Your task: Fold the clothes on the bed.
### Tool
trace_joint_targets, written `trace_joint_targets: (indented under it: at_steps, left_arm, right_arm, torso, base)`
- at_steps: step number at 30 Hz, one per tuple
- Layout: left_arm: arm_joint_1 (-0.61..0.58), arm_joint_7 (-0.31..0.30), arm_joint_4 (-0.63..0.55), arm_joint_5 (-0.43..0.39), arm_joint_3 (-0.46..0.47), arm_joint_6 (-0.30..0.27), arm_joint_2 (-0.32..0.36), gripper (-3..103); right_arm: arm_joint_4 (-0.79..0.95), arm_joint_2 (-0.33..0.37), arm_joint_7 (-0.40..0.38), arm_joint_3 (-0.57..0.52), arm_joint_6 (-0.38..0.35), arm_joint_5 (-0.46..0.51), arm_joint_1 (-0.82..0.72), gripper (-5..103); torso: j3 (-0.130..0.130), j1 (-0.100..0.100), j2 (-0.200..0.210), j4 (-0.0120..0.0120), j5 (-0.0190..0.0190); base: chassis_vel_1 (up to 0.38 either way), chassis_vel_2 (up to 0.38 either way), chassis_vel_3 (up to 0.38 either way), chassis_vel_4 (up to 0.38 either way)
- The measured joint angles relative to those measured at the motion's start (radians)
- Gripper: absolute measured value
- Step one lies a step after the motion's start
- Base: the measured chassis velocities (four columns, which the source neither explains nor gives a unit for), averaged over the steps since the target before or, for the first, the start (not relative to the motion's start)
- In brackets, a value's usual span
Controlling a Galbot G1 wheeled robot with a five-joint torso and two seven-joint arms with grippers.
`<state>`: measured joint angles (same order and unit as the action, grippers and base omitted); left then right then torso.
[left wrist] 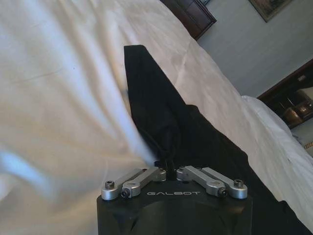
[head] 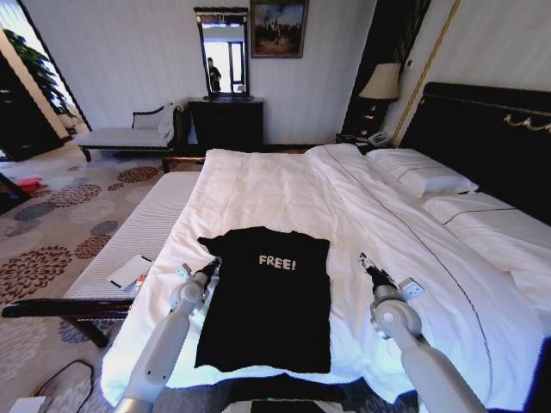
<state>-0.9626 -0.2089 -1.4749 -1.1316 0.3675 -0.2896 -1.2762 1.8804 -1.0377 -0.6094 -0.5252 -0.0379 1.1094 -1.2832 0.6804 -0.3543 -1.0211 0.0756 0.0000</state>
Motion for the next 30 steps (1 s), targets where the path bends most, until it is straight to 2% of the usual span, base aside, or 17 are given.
trace_joint_targets:
  at_steps: [13,21,24,30]
  left_arm:
    - [0.019,0.012,-0.016,0.028,-0.017,0.019,0.008,3]
    - [0.038,0.041,-0.083,0.122,-0.086,0.030,0.046,3]
    - [0.026,0.047,-0.109,0.163,-0.092,0.034,0.068,3]
    - [0.024,0.052,-0.122,0.175,-0.103,0.035,0.091,3]
  right_arm:
    - [-0.010,0.000,-0.003,-0.004,0.000,-0.005,-0.003,100]
    - [-0.014,0.002,-0.007,0.002,0.001,-0.008,0.002,100]
    - [-0.024,0.005,-0.010,0.026,0.001,-0.008,0.024,100]
    - [-0.027,0.008,-0.012,0.026,0.000,-0.008,0.023,100]
  torso:
    - [0.000,0.000,0.000,-0.0003,0.0001]
    - [0.000,0.000,0.000,0.0005,0.0000]
    - [0.000,0.000,0.000,-0.0009,0.0002]
    - [0.000,0.000,0.000,-0.0001,0.0000]
  base:
    - [0.000,0.000,0.000,0.000]
    - [0.000,0.000,0.000,0.000]
    - [0.000,0.000,0.000,0.000]
    - [0.000,0.000,0.000,0.000]
